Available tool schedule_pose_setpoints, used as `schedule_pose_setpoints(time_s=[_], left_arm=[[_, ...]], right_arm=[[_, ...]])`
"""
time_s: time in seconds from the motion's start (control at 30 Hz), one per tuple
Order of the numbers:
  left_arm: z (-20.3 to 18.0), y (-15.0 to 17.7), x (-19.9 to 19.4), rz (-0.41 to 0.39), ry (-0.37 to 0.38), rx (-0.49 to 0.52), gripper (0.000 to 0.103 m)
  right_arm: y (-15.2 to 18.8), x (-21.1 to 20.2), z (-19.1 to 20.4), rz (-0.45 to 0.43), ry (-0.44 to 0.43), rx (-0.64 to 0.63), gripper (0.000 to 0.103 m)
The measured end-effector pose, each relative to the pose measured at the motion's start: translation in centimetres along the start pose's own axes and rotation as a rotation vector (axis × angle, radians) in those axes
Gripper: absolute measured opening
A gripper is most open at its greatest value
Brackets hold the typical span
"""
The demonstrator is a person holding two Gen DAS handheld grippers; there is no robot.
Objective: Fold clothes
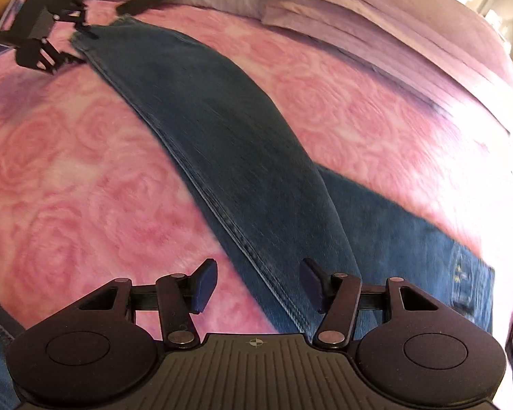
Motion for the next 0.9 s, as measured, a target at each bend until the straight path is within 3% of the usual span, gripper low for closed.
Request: schedule_pose_setpoints(time_s=[0.07, 0.2, 0.33, 0.4, 0.47, 0.57, 0.73, 0.9], left_arm=[[0.7, 0.1, -1.0, 0.014, -0.013, -0.038, 0.002], [1.0, 1.1, -8.7, 0.024, -0.028, -0.135, 0.002], [-3.0, 4.1, -17.3, 0.140, 0.042, -0.188, 0.002], [-6.7, 5.4, -20.0, 0.189, 0.129, -0.197, 0.002], [-9.8, 6.0, -20.9, 0.237, 0.202, -0.214, 0.003], [-11.8, 6.5, -20.1, 0.334, 0.233, -0.234, 0.005], [-8.2, 6.0, -20.8, 0.333, 0.234, -0.417, 0.015], [-3.1, 1.7, -17.9, 0.275, 0.252, -0.653, 0.035]], right_arm=[[0.4, 0.0, 0.2, 0.026, 0.011, 0.015, 0.057], [1.1, -2.1, 0.9, 0.046, 0.011, 0.018, 0.057], [2.4, -4.5, 0.7, 0.066, 0.013, 0.056, 0.057], [3.2, -5.5, 0.2, 0.077, 0.021, 0.078, 0.057], [3.9, -6.6, -0.4, 0.088, 0.028, 0.100, 0.057], [5.0, -8.1, -1.3, 0.104, 0.040, 0.134, 0.057], [6.8, -10.6, -2.9, 0.129, 0.061, 0.189, 0.057], [8.2, -8.9, -11.1, 0.104, 0.106, 0.186, 0.058]])
Point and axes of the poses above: each gripper's, at about its wrist camera, not at the fingertips, and x roughly the way its jaws point, z to its left, y to its underside, the point moved 2 cm from there along x, roughly the way its jaws point, and after that the axes turned 14 degrees about -x, right-handed, at the moved point
